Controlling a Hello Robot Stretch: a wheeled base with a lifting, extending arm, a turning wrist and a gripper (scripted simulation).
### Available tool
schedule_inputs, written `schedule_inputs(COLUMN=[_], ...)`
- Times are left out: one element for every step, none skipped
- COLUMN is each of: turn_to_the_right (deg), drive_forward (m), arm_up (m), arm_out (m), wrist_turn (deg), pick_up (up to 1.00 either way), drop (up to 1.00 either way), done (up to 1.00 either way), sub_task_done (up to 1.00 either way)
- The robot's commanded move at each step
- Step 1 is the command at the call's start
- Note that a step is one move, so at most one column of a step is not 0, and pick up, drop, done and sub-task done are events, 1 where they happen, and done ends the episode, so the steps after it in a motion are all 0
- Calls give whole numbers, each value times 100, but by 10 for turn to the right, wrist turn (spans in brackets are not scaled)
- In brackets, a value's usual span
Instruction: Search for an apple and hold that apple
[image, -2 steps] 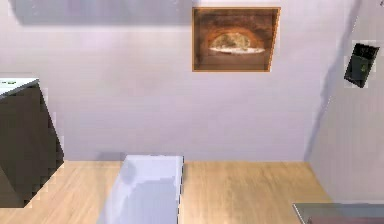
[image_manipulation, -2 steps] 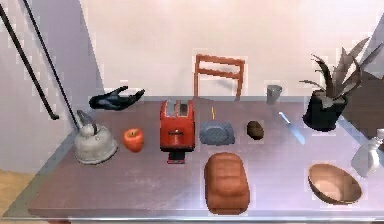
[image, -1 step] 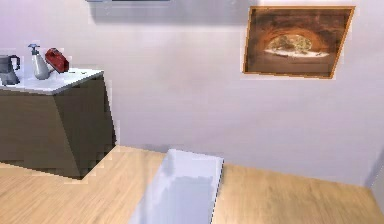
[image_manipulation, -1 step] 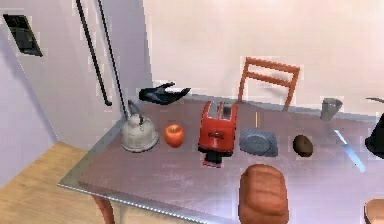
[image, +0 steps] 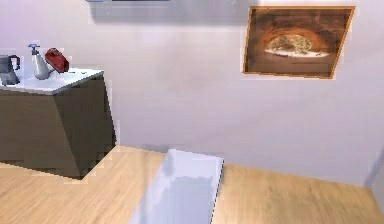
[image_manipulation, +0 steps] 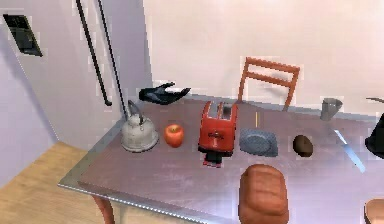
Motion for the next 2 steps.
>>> schedule_inputs(turn_to_the_right=[0,0], drive_forward=[0,0], arm_up=[34,0], arm_out=[0,48], wrist_turn=[0,0], pick_up=[0,0], drop=[0,0], done=[0,0], sub_task_done=[0,0])
